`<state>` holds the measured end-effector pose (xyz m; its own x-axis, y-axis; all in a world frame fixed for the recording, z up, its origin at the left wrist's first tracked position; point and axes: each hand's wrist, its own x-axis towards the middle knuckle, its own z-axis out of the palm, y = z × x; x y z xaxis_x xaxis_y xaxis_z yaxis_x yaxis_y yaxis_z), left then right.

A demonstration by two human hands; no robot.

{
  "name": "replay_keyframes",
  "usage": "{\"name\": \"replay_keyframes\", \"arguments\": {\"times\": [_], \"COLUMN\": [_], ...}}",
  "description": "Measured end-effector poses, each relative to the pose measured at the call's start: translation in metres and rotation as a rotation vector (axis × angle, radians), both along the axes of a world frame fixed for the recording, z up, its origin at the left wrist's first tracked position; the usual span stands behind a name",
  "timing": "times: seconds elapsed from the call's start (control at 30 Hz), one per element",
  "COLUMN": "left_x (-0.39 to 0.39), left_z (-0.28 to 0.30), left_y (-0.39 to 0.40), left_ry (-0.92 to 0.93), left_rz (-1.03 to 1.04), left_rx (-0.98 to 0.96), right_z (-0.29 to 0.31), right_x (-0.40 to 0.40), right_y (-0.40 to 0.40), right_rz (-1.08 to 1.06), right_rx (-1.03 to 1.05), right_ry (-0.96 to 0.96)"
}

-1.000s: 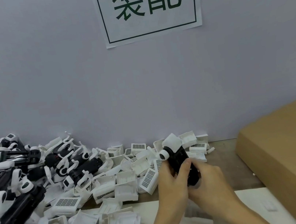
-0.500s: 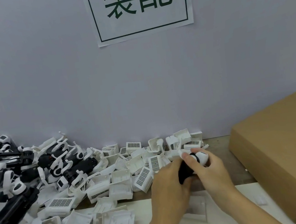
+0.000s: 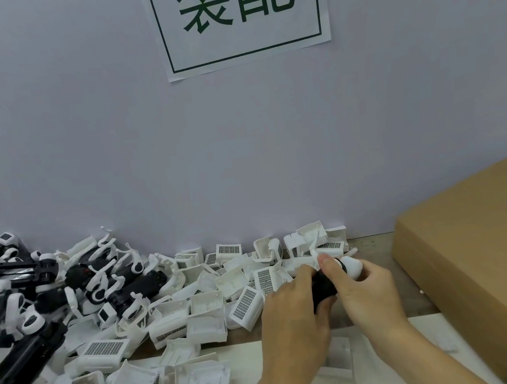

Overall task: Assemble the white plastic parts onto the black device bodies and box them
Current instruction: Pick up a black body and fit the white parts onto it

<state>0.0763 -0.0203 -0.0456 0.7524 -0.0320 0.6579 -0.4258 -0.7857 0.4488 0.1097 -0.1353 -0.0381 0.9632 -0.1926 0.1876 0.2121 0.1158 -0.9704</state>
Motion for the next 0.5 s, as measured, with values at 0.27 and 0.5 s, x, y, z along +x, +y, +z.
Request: {"name": "replay_keyframes", "arguments": {"times": [0.27, 0.5], "left_x": [0.006, 0.005], "left_z": [0.005, 0.024], "left_y": [0.005, 0.013], "left_ry": [0.024, 0.373], "left_rz": [0.123, -0.185], "left_rx": [-0.580, -1.727], "right_z": [-0.002, -0.004], "right_x": [-0.006, -0.001], "right_y": [0.003, 0.000], "right_rz": [0.227, 0.206], "right_rx": [0.073, -0.077], "right_ry": [0.048, 0.192]}}
